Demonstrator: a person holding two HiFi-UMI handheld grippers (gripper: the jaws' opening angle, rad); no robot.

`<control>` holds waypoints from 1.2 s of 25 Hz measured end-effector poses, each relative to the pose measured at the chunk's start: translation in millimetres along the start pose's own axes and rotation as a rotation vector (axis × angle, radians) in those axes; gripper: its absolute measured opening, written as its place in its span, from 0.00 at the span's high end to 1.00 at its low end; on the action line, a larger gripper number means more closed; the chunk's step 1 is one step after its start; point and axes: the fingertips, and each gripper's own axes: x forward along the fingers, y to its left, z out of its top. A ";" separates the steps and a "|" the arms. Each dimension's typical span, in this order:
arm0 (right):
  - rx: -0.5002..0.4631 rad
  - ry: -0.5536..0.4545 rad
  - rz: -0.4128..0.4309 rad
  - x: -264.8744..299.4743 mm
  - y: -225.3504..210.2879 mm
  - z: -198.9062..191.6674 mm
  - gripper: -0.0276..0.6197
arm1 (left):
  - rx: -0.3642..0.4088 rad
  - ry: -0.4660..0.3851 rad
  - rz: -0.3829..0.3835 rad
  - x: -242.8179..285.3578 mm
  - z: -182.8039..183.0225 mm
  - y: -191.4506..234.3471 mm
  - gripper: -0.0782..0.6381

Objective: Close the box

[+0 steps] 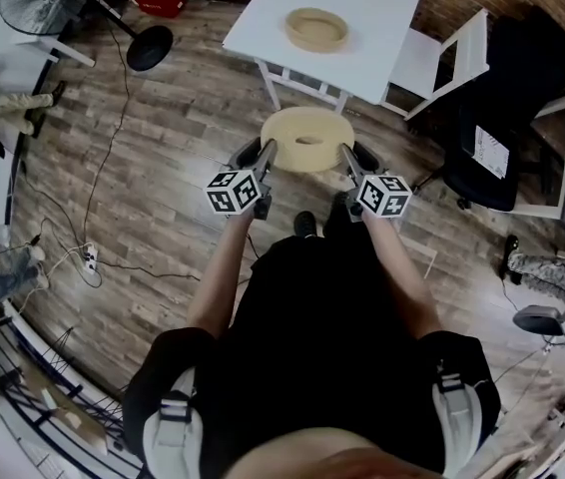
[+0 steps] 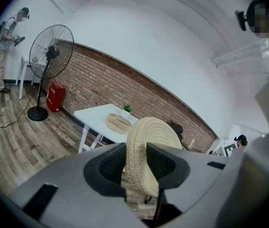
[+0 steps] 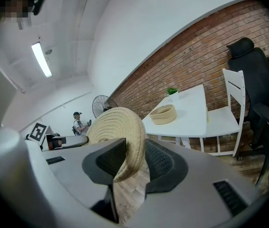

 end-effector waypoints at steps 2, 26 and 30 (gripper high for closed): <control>0.002 0.000 0.000 2.9 -2.9 1.0 0.77 | -0.003 0.002 0.002 4.4 -0.1 2.0 0.69; 0.039 0.055 0.018 123.3 -73.4 85.4 0.77 | -0.006 0.043 0.052 133.7 85.0 44.9 0.69; 0.054 0.075 0.021 144.9 -89.7 101.1 0.77 | -0.021 0.061 0.069 157.9 96.7 51.1 0.69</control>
